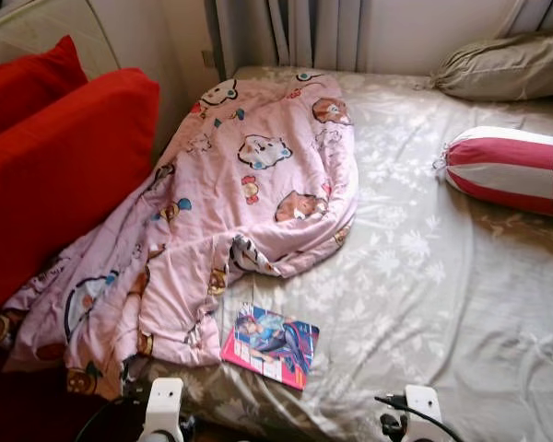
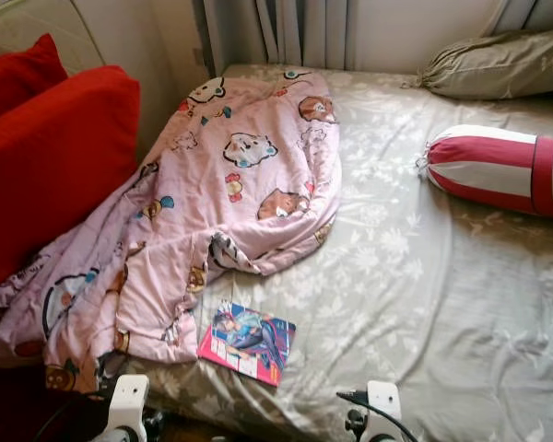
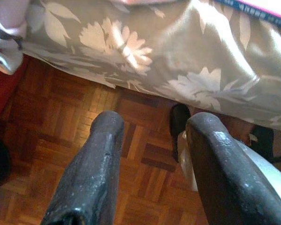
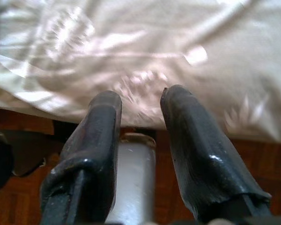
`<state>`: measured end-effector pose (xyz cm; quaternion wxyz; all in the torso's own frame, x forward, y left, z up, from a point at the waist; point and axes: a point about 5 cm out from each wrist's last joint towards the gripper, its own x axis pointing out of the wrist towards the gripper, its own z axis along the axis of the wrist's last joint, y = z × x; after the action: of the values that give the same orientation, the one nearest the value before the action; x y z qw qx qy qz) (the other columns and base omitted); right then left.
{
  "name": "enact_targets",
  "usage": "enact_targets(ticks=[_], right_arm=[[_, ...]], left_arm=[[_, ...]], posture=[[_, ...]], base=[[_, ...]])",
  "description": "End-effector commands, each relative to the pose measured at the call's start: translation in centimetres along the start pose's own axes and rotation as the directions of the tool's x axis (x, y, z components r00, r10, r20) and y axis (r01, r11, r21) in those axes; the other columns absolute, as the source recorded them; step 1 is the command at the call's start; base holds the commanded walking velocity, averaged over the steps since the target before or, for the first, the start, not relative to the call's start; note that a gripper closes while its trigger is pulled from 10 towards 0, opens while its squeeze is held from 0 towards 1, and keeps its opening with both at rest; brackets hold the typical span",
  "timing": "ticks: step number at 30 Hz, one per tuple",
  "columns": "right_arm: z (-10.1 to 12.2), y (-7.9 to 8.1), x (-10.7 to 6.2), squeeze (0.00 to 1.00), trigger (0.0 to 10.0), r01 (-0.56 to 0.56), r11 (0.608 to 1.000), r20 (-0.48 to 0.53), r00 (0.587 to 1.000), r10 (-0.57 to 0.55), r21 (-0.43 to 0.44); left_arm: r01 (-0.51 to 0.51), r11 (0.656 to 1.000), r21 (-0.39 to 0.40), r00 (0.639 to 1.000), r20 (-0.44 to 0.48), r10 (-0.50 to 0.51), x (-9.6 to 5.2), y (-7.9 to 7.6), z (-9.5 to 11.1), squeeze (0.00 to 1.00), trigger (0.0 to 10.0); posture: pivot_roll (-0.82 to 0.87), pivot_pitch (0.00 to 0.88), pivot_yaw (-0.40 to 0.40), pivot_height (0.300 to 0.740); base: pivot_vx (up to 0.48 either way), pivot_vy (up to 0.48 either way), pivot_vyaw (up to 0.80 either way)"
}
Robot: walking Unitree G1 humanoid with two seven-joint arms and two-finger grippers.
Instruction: Clean up the room
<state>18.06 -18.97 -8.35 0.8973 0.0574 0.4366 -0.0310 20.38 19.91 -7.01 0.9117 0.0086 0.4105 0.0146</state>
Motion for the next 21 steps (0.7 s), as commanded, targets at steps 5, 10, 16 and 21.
enact_targets(ticks=[5,10,16,21], right_arm=[[-1.1,0.3,-0.2,0.00,10.0,-0.002,1.000,-0.030,1.000,0.002,0.015],[-1.1,0.3,-0.2,0.00,10.0,0.000,1.000,-0.022,1.000,0.000,0.000],[-1.1,0.5,-0.2,0.00,10.0,-0.004,0.999,-0.013,1.000,0.005,0.032],[-0.9,0.6,-0.1,0.00,10.0,-0.006,0.999,-0.006,1.000,0.006,0.036]], left_arm=[[-0.010,1.000,-0.013,0.999,-0.052,0.009,-0.4,0.4,-1.5,0.00,10.0],[-0.005,1.000,-0.008,0.998,-0.056,0.005,-0.4,0.4,-1.6,0.00,10.0],[-0.015,1.000,0.009,0.998,-0.062,0.016,-0.7,1.6,-2.0,0.00,10.0],[-0.026,1.000,-0.001,0.997,-0.072,0.026,-1.0,2.5,-2.6,0.00,10.0]], posture=[[0.04,0.157,0.064,0.740],[0.04,0.154,0.068,0.740],[0.04,0.156,0.070,0.740],[0.04,0.154,0.072,0.740]], base=[[0.000,0.000,0.00],[0.000,0.357,0.11],[0.000,0.318,0.36],[0.000,0.000,0.00]])
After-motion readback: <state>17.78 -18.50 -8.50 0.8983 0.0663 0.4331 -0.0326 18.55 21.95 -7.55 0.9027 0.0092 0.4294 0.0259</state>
